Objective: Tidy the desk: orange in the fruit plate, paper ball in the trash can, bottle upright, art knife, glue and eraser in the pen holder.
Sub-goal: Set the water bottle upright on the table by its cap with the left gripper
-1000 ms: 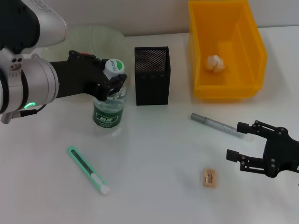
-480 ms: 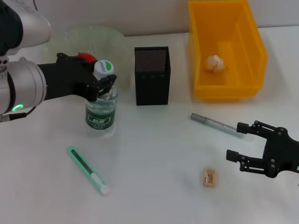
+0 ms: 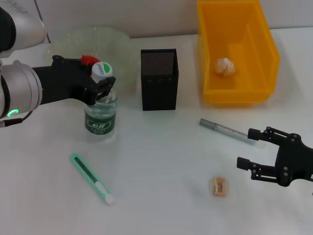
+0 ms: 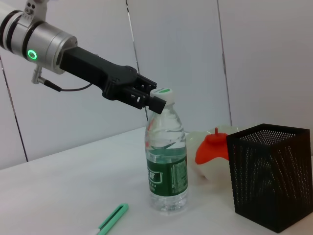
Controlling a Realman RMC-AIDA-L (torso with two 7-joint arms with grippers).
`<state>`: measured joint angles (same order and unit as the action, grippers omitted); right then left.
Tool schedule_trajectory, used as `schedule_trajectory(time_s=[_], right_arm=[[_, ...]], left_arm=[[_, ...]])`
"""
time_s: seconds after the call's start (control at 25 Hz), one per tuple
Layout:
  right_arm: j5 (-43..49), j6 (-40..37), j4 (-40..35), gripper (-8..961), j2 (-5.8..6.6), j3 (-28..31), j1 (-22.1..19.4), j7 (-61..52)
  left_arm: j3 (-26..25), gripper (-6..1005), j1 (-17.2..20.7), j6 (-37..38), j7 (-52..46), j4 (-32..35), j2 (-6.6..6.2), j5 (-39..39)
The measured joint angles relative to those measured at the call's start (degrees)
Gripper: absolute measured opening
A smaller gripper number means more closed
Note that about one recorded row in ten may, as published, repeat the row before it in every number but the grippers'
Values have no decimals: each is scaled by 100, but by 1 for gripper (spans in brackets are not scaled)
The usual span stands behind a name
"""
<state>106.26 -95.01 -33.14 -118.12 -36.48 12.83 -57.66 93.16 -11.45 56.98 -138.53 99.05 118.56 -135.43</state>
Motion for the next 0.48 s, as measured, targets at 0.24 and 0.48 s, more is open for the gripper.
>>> schedule_trajectory(time_s=[0.24, 0.48], right_arm=[[0, 0, 0, 830, 0, 0, 0, 0], [0, 0, 0, 830, 0, 1, 0, 0]], left_arm=[[-2, 434, 4, -23, -9, -16, 0, 0], [-42, 434, 29, -38, -21, -35, 2, 0]])
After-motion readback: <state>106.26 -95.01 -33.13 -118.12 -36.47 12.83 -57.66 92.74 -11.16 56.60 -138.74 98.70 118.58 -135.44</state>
